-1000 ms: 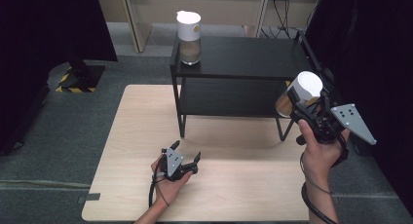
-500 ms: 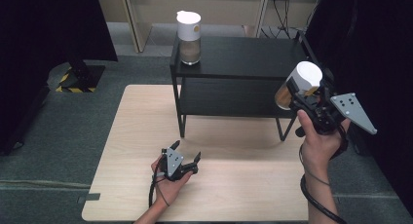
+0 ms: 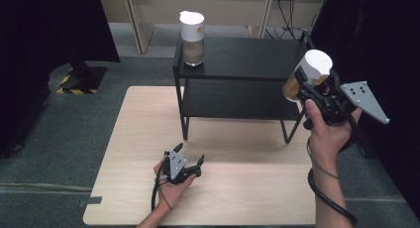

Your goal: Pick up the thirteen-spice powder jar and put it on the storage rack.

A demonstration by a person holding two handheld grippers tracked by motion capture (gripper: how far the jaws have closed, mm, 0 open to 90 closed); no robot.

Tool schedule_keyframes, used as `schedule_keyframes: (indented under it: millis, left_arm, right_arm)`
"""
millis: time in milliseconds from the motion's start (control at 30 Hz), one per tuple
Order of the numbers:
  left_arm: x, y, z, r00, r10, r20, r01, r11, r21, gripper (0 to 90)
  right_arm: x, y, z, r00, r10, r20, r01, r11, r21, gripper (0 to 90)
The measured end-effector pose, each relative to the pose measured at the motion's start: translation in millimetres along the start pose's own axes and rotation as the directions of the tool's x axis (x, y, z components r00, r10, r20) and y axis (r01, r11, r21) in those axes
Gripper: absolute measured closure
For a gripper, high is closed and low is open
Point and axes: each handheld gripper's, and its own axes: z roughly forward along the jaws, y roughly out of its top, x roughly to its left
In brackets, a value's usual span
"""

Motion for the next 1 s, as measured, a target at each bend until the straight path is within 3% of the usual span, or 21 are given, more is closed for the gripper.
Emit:
schedule_keyframes:
  millis: [500, 1000]
  left_arm:
    - [0.7, -0.8, 0.3, 0.9999, -0.014, 0.003, 0.014, 0.9999, -0.005, 11.9]
    - [0.9, -1.0, 0.4, 0.9999, -0.013, 0.003, 0.013, 0.9999, -0.006, 11.9]
  right_arm:
    - [5.2, 20.0, 26.1, 0.9997, -0.018, 0.018, 0.018, 1.000, 0.004, 31.0]
    - [5.3, 31.7, 59.5, 0.9964, -0.012, 0.083, 0.008, 0.999, 0.044, 31.0]
